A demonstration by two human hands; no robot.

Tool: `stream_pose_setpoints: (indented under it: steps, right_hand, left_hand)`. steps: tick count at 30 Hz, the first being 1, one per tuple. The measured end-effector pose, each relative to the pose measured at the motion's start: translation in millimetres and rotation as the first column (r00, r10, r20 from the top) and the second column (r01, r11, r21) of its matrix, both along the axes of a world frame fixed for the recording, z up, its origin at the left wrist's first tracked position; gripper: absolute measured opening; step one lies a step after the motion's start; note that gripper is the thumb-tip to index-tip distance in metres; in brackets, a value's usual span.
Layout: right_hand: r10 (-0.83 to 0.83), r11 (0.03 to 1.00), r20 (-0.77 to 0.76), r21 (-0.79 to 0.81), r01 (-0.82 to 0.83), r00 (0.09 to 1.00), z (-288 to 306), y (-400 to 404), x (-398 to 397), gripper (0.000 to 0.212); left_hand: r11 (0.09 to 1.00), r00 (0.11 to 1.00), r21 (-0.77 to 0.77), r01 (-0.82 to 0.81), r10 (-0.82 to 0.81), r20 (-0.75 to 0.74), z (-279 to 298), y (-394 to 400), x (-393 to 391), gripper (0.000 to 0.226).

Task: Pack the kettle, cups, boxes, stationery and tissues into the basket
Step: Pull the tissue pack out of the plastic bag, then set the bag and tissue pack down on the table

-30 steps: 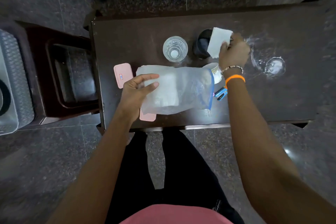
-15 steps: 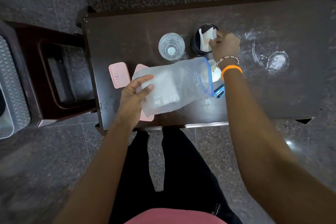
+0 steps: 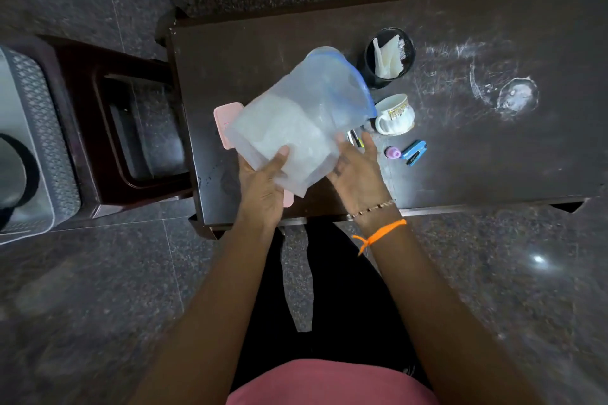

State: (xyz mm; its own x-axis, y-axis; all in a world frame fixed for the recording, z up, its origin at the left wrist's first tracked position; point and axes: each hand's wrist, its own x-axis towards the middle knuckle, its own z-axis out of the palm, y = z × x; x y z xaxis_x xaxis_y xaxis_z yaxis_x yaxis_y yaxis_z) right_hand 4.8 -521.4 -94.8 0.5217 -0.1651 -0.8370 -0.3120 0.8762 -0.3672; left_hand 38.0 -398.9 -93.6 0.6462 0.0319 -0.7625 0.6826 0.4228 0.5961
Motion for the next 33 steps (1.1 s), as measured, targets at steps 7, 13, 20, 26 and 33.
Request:
stream_pose_setpoints:
  steps: [7,13,20,26,33]
  right_hand:
    - [0.061,0.96,-0.105,-0.265,-0.087,0.993,-1.9,4.6,7.6,0.046]
    - [0.506,0.744,-0.11,-0.446,-0.498,0.855,1.5,16.2,-1.7,0.038]
    - [0.589,0.473,-0.145,-0.736,-0.485,0.795,-1.9,37.4,-3.2,0.026]
    - [0.804,0.33,-0.169,-0.67,-0.665,0.57,0.0,51.5,-6.8,0.034]
    - [0.892,-0.082,-0.397,-0.613,-0.786,0.216,-4.9,51.4,-6.8,0.063]
  left_hand:
    - [0.973,0.97,-0.06,0.222,-0.227,-0.09,2.2,69.8,-10.1,0.035]
    - [0.779,0.825,0.28,0.56,-0.556,-0.103,-5.5,129.2,5.2,0.045]
    - [0.862,0.927,0.349,0.367,-0.371,-0.056,4.7,118.0,-15.7,0.024]
    - [0.861,0.956,0.452,0.234,-0.288,0.054,4.2,126.9,-38.1,0.051]
    - [0.383,0.623,0.657,0.65,-0.763,-0.173,4.7,155.9,-39.6,0.053]
